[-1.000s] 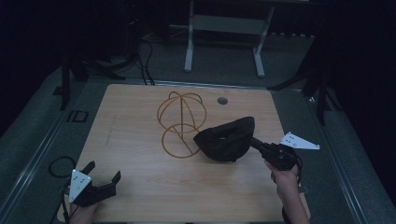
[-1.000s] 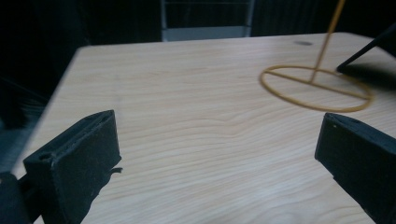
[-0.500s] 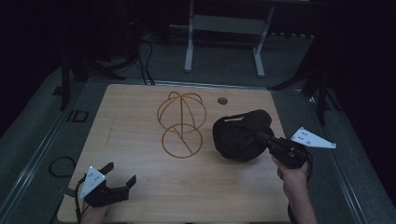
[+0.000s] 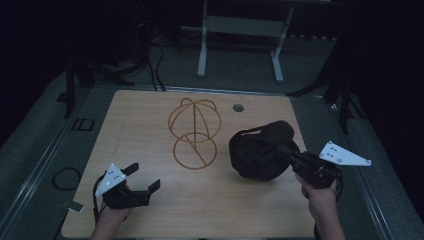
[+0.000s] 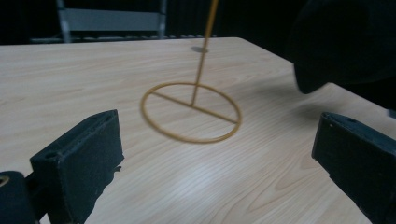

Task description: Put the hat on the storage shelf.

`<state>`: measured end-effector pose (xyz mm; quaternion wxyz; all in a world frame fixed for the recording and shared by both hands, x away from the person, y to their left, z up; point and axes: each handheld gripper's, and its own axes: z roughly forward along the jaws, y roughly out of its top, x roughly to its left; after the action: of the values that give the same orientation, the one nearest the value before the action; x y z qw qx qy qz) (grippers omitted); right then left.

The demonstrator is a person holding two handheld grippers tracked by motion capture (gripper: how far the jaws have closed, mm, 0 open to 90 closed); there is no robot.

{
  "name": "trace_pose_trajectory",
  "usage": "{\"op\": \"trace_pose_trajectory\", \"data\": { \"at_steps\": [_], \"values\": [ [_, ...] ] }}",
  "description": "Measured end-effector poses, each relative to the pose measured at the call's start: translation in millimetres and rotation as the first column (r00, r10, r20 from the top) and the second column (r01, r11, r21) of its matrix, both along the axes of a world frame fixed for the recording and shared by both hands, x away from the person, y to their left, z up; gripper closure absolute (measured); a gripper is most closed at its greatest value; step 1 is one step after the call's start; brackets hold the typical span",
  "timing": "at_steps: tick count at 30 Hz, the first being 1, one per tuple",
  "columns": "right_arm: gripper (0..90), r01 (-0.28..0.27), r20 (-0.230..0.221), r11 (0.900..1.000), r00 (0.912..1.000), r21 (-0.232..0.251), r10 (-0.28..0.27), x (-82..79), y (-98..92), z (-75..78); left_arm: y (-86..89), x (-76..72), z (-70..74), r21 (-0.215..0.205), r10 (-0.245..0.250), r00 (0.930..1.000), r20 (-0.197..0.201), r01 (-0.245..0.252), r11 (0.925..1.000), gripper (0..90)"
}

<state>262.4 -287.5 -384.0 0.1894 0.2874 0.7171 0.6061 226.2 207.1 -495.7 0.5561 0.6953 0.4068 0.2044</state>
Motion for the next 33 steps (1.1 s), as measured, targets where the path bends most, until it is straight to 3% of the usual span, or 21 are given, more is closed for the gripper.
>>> {"op": "trace_pose_trajectory", "data": {
  "at_steps": [5, 13, 17, 18, 19, 24, 26, 27, 29, 32, 33],
  "values": [
    [90.0, -0.057, 0.016, 0.998, 0.9982, -0.008, 0.058, -6.9, 13.9, 5.1, -16.7, 9.4, 14.6, 0.009, -0.070, 0.9975, 0.006, 0.070, 0.9975, 2.3],
    [90.0, -0.123, 0.025, 0.992, 0.9919, -0.034, 0.124, -13.5, 35.5, 6.6, -47.8, 18.4, 45.8, 0.036, -0.184, 0.9823, 0.032, 0.183, 0.9824, 5.6],
    [90.0, -0.153, 0.025, 0.987, 0.9876, -0.045, 0.155, -16.5, 44.7, 6.2, -62.1, 19.5, 58.4, 0.032, -0.257, 0.9649, 0.053, 0.256, 0.9662, 6.0],
    [90.0, -0.153, 0.025, 0.987, 0.9876, -0.045, 0.155, -16.5, 44.7, 6.2, -62.1, 19.5, 58.4, 0.032, -0.257, 0.9649, 0.053, 0.256, 0.9662, 6.0],
    [90.0, -0.158, 0.025, 0.986, 0.9869, -0.048, 0.159, -17.0, 46.6, 6.1, -69.7, 20.4, 63.6, 0.037, -0.287, 0.9564, 0.054, 0.285, 0.9577, 6.0],
    [90.0, -0.186, 0.020, 0.981, 0.9820, -0.059, 0.188, -18.3, 55.0, 6.5, -86.3, 25.4, 76.2, 0.028, -0.362, 0.9305, 0.057, 0.361, 0.9322, 6.1],
    [90.0, -0.194, 0.022, 0.979, 0.9804, -0.063, 0.196, -18.5, 57.2, 6.5, -92.3, 27.3, 80.5, 0.022, -0.381, 0.9225, 0.059, 0.381, 0.9244, 9.0],
    [90.0, -0.201, 0.021, 0.977, 0.9790, -0.069, 0.203, -18.4, 59.2, 6.0, -95.9, 28.3, 83.2, 0.020, -0.397, 0.9156, 0.061, 0.397, 0.9176, 15.2],
    [90.0, -0.205, 0.018, 0.976, 0.9781, -0.077, 0.207, -18.3, 61.4, 4.8, -101.6, 30.9, 86.7, 0.022, -0.418, 0.9066, 0.057, 0.418, 0.9084, 15.3],
    [90.0, -0.210, 0.015, 0.974, 0.9772, -0.083, 0.212, -18.1, 63.4, 3.4, -107.9, 36.6, 89.2, 0.030, -0.436, 0.8989, 0.042, 0.435, 0.8999, 16.4],
    [90.0, -0.213, 0.014, 0.973, 0.9765, -0.090, 0.215, -17.7, 64.6, 2.3, -109.8, 37.8, 89.6, 0.040, -0.433, 0.9005, 0.040, 0.432, 0.9012, 21.3]
  ]
}}
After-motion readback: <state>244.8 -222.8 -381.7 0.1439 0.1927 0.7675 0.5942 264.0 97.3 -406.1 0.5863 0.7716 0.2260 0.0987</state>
